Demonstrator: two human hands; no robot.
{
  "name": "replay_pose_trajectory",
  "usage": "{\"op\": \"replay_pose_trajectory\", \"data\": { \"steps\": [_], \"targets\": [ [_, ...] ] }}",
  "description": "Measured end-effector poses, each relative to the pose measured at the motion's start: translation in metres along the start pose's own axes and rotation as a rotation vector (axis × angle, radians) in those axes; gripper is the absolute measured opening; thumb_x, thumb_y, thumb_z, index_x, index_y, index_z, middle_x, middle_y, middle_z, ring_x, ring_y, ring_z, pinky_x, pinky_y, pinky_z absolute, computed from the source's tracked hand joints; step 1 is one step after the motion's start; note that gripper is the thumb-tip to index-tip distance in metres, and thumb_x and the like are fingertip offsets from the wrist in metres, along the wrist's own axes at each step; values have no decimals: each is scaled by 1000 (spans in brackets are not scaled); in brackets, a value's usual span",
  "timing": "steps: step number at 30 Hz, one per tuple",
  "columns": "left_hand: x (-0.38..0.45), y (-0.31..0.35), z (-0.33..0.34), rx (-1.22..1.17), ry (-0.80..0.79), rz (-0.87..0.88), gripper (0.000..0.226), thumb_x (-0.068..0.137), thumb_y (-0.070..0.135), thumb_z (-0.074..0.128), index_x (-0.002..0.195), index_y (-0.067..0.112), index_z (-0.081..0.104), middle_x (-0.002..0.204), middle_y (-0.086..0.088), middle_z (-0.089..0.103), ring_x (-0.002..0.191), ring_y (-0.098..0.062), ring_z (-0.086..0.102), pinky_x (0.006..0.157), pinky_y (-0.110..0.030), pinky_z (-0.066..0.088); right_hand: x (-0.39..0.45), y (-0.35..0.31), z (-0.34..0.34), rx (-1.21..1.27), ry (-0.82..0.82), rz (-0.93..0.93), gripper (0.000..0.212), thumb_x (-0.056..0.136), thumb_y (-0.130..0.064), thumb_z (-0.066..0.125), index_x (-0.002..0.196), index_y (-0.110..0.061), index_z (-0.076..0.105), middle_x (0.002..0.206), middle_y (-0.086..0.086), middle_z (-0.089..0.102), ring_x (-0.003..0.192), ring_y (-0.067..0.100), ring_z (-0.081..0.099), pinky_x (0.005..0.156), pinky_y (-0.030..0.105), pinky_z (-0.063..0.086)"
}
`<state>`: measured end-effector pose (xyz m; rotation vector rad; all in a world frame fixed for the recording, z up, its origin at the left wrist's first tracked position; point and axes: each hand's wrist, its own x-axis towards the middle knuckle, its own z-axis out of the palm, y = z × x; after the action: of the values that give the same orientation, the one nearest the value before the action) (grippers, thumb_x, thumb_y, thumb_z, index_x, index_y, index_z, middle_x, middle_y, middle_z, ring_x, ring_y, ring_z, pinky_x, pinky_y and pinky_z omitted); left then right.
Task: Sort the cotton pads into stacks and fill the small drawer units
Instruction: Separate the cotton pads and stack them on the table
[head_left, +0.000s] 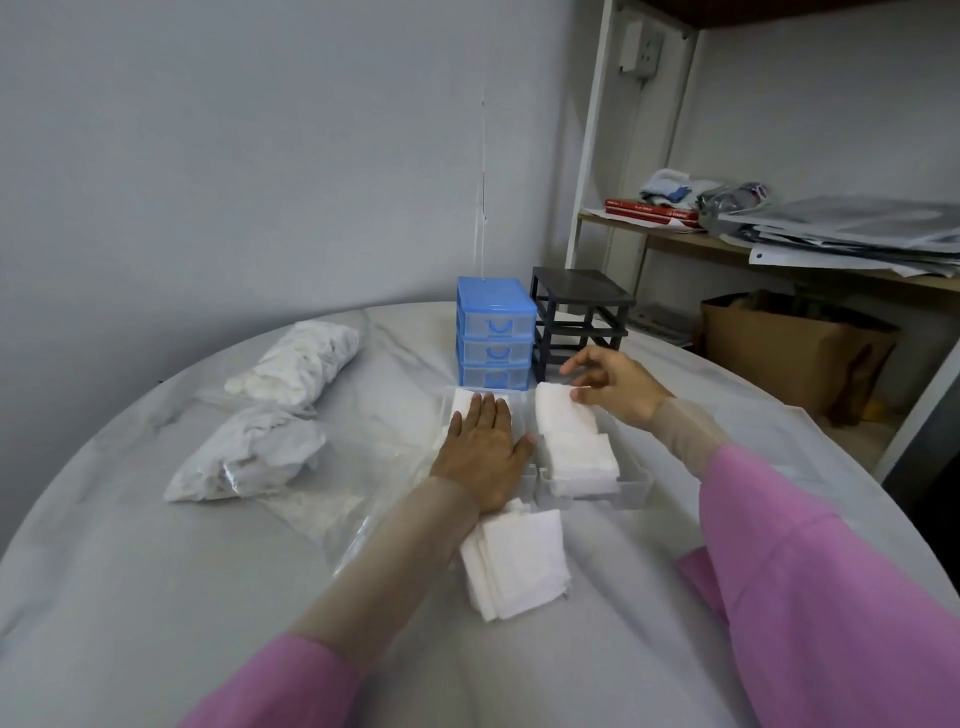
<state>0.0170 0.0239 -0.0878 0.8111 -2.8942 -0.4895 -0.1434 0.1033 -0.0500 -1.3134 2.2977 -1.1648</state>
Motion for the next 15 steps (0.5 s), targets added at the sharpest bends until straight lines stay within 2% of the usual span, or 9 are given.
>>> {"op": "replay_pose_trajectory", "data": {
  "steps": [3, 6, 9, 11, 15],
  "targets": [
    [2, 1, 1, 4, -26, -24, 63, 101, 42, 15, 148, 4, -4, 157, -10, -9, 145, -20, -11, 116, -34, -6, 1, 3, 7, -135, -14, -48, 21, 85, 8, 57, 101, -4, 62, 107, 9, 64, 100, 19, 59, 89, 23, 44],
    [2, 1, 2, 17, -24, -26, 66, 100, 45, 14, 148, 4, -5, 157, -11, -9, 145, -20, -12, 116, -35, -7, -2, 3, 11, -240, 22, -111, 22, 87, 7, 53, 99, -4, 68, 109, 8, 65, 102, 16, 58, 91, 20, 42],
    [2, 1, 2, 2, -11, -25, 65, 100, 45, 14, 148, 4, -3, 157, -10, -8, 145, -20, -11, 116, -34, -6, -7, 1, 12, -280, 53, -155, 26, 89, 5, 50, 104, -6, 68, 111, 7, 65, 105, 16, 58, 91, 18, 40],
    [3, 1, 2, -9, -1, -24, 65, 100, 45, 14, 148, 4, -2, 157, -10, -7, 145, -19, -10, 116, -34, -6, -12, -2, 13, -306, 19, -177, 24, 92, -4, 51, 110, -9, 66, 116, 4, 64, 109, 14, 57, 91, 16, 37],
    [2, 0, 2, -16, 5, -20, 64, 100, 43, 14, 148, 4, -1, 158, -10, -6, 145, -19, -9, 116, -33, -6, -26, -7, 20, -452, -49, -146, 32, 98, -28, 45, 123, -14, 58, 127, 3, 59, 116, 20, 53, 96, 33, 42]
  ]
}}
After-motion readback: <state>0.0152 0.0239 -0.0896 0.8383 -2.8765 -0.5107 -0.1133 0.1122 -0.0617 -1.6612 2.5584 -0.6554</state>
